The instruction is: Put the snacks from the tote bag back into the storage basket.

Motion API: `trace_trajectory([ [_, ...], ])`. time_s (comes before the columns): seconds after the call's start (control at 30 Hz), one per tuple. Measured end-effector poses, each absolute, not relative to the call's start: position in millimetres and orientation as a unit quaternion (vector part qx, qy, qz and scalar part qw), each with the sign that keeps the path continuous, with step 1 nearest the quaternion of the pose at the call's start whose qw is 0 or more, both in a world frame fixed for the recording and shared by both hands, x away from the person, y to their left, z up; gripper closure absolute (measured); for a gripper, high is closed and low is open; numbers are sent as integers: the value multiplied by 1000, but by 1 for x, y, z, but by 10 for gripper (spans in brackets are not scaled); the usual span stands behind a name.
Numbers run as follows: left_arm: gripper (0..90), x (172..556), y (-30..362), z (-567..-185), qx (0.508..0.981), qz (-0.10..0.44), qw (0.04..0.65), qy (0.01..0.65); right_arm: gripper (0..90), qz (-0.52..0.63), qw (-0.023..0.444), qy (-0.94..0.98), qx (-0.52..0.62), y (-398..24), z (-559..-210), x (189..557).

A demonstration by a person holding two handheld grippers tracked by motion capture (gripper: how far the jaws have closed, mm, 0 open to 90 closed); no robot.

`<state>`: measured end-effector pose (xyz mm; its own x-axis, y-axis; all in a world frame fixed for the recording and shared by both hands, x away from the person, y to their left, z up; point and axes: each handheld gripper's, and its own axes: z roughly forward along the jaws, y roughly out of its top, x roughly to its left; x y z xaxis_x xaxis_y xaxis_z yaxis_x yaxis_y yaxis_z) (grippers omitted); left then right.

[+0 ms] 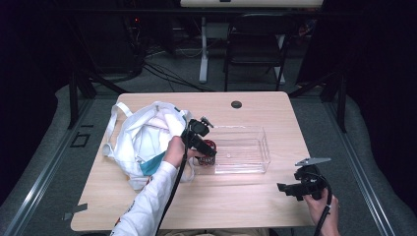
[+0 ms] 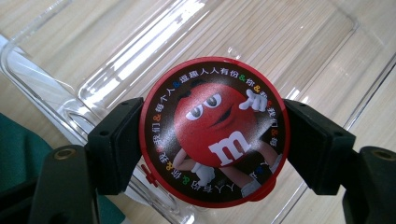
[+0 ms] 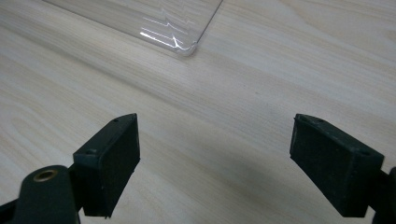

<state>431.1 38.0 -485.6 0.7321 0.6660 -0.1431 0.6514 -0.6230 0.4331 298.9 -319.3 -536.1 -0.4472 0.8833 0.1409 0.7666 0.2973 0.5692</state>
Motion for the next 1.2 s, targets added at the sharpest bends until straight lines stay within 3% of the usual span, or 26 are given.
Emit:
trace_trajectory([
  [1.2,256,424,37,-498,911,16,208,356,156,288,103,802,514,-320,-535,299],
])
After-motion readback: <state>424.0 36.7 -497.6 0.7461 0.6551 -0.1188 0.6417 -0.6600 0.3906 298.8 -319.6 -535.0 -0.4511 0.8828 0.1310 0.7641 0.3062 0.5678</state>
